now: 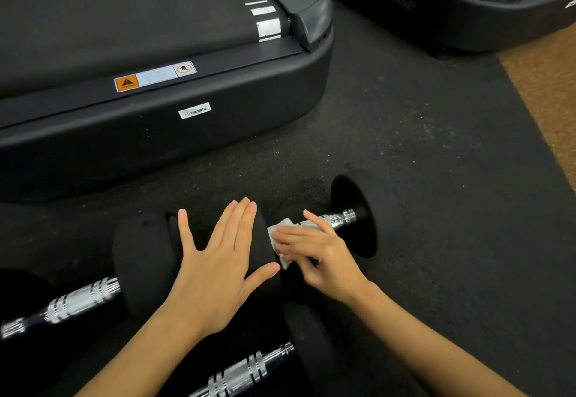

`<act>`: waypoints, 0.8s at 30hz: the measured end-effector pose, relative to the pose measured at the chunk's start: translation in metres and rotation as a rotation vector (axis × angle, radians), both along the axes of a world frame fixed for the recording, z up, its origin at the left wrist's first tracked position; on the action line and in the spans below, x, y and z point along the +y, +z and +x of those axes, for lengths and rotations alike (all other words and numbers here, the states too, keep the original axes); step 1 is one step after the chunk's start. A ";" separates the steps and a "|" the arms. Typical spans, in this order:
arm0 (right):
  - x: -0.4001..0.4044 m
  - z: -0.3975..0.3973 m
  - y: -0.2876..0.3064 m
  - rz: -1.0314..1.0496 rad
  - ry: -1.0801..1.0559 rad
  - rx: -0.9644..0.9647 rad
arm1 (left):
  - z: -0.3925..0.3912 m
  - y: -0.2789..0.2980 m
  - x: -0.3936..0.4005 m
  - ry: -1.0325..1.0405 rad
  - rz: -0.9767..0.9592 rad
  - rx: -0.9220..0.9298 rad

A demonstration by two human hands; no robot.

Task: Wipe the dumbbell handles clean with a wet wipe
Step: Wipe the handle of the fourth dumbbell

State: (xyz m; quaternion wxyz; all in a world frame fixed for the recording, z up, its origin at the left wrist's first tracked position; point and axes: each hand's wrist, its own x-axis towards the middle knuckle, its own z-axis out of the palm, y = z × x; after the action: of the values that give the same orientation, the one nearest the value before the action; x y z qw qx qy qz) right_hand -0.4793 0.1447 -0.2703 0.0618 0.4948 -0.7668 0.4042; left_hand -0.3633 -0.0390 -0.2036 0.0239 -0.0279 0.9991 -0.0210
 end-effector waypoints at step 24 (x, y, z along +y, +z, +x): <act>-0.008 0.004 0.008 0.076 -0.019 0.017 | -0.002 0.000 -0.002 -0.002 -0.010 -0.014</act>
State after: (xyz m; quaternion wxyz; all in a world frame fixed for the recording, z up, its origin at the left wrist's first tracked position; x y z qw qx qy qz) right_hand -0.4755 0.1362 -0.2626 0.0535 0.4928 -0.7857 0.3700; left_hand -0.3655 -0.0407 -0.2033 0.0310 -0.0267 0.9988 -0.0261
